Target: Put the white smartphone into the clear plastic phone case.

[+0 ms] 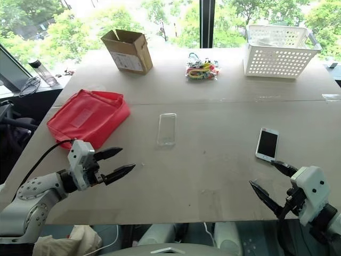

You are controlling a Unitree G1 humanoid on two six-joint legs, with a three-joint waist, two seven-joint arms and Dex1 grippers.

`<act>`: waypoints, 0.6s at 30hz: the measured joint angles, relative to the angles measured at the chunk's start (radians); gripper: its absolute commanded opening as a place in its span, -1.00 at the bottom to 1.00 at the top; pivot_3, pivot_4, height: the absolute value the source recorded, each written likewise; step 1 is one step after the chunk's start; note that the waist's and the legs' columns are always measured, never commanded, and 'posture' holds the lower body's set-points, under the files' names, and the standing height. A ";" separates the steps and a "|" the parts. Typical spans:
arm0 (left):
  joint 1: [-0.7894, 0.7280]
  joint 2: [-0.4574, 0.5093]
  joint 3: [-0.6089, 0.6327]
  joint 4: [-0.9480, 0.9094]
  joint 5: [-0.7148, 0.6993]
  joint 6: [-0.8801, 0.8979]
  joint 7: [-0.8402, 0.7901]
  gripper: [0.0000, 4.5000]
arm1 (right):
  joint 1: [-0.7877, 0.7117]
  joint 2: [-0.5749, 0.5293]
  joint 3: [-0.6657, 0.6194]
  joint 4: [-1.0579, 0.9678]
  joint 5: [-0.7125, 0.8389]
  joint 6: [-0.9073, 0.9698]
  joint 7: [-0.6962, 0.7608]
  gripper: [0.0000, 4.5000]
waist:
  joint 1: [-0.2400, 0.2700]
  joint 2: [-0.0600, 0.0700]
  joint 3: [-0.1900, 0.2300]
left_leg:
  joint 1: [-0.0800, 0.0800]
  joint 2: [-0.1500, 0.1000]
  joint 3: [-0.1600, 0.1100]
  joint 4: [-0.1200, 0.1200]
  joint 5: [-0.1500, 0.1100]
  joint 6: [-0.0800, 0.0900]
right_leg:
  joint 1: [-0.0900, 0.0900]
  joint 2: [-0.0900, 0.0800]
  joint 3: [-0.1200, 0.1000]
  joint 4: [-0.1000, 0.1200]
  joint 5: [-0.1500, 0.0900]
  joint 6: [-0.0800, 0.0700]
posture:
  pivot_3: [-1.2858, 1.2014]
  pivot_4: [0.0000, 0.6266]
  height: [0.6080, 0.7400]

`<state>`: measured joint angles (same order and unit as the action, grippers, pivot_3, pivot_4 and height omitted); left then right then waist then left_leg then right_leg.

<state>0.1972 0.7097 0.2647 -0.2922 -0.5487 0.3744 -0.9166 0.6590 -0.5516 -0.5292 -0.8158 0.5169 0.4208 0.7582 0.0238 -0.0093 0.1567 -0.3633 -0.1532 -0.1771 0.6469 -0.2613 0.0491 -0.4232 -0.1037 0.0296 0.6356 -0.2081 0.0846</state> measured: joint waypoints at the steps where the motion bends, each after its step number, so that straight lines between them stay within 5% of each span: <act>1: 0.000 0.000 0.000 0.000 0.000 0.000 0.000 0.99 | 0.000 0.000 0.000 0.000 0.000 0.000 0.000 1.00 | 0.000 0.000 0.000 | 0.000 0.000 0.000 0.000 0.000 0.000 | 0.000 0.000 0.000 0.000 0.000 0.000 | 0.03 -0.52 1.00; 7: -0.401 0.002 -0.207 0.195 0.126 -0.087 -0.125 0.99 | -0.046 -0.038 0.006 -0.004 0.064 -0.040 0.060 1.00 | 0.022 0.001 0.002 | 0.001 0.005 0.006 0.002 0.000 0.000 | 0.008 0.000 -0.009 -0.004 0.002 0.004 | 0.03 -0.52 1.00; 14: -0.681 -0.008 -0.426 0.448 0.297 -0.169 -0.268 0.99 | -0.053 -0.092 0.019 -0.063 0.106 -0.036 0.085 1.00 | 0.011 0.001 0.002 | -0.002 0.008 0.005 0.000 0.000 0.001 | 0.006 0.001 -0.009 -0.009 0.005 0.000 | 0.03 -0.52 1.00; 18: -0.823 -0.069 -0.543 0.667 0.423 -0.264 -0.320 0.39 | -0.041 -0.098 0.019 -0.084 0.096 -0.041 0.083 1.00 | 0.017 0.000 0.003 | -0.005 0.008 0.005 0.001 -0.001 0.001 | 0.005 0.002 -0.011 -0.011 0.005 0.001 | 0.03 -0.52 1.00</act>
<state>-0.6260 0.6406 -0.2779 0.3750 -0.1257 0.1107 -1.2365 0.6181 -0.6501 -0.5101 -0.8998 0.6124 0.3796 0.8409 0.0410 -0.0090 0.1592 -0.3679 -0.1453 -0.1726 0.6479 -0.2619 0.0504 -0.4187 -0.1019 0.0188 0.6251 -0.2032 0.0858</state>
